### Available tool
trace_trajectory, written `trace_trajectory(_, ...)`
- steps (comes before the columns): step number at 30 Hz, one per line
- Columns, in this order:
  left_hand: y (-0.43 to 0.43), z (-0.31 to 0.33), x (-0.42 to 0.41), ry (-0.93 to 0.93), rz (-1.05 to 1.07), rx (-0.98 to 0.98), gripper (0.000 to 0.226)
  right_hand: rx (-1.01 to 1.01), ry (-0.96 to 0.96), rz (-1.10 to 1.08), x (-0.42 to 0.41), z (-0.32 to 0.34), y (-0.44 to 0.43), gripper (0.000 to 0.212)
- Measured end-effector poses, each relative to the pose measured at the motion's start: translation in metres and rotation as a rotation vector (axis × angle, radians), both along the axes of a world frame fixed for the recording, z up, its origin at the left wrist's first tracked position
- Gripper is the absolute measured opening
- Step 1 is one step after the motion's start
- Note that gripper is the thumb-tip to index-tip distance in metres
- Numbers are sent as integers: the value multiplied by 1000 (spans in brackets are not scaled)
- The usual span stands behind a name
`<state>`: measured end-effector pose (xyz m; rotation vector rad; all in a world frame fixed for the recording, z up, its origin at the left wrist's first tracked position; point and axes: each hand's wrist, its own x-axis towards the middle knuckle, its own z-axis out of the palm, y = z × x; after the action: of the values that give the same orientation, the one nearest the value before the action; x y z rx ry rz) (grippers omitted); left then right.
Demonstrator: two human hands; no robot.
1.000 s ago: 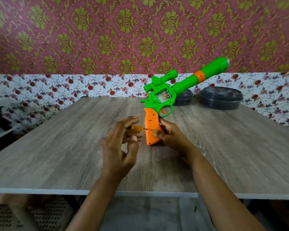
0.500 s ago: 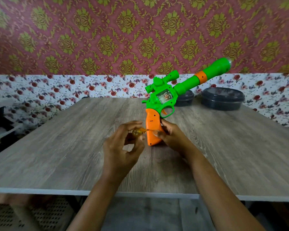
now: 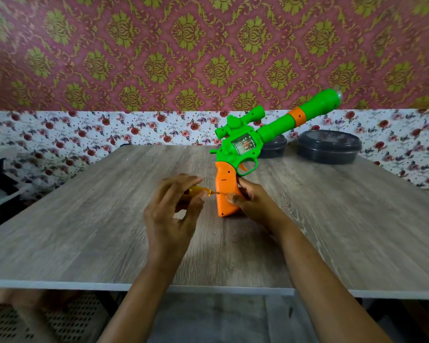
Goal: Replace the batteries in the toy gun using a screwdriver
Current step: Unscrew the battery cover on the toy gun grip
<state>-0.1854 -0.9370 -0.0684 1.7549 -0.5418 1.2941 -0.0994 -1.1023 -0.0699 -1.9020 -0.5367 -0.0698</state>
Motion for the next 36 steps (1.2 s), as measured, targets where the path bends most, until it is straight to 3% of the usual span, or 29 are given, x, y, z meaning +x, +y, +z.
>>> trace_trajectory(5,-2,0,-2,23,-60,-12,36,19,3,1,0,0,0,43)
trace_trajectory(12,0,-1,-2,32,1,-39,19,5,-12,1,3,-2,0,41)
trace_trajectory(18,-2,0,-2,82,-34,-107,26,12,-21,2,5,-3,0,39)
trace_trajectory(27,-3,-1,-7,55,-54,41,33,44,-1,-26,-1,-3,-2,41)
trace_trajectory(36,0,2,-7,100,-35,-113,22,38,-18,-19,0,-3,-1,41)
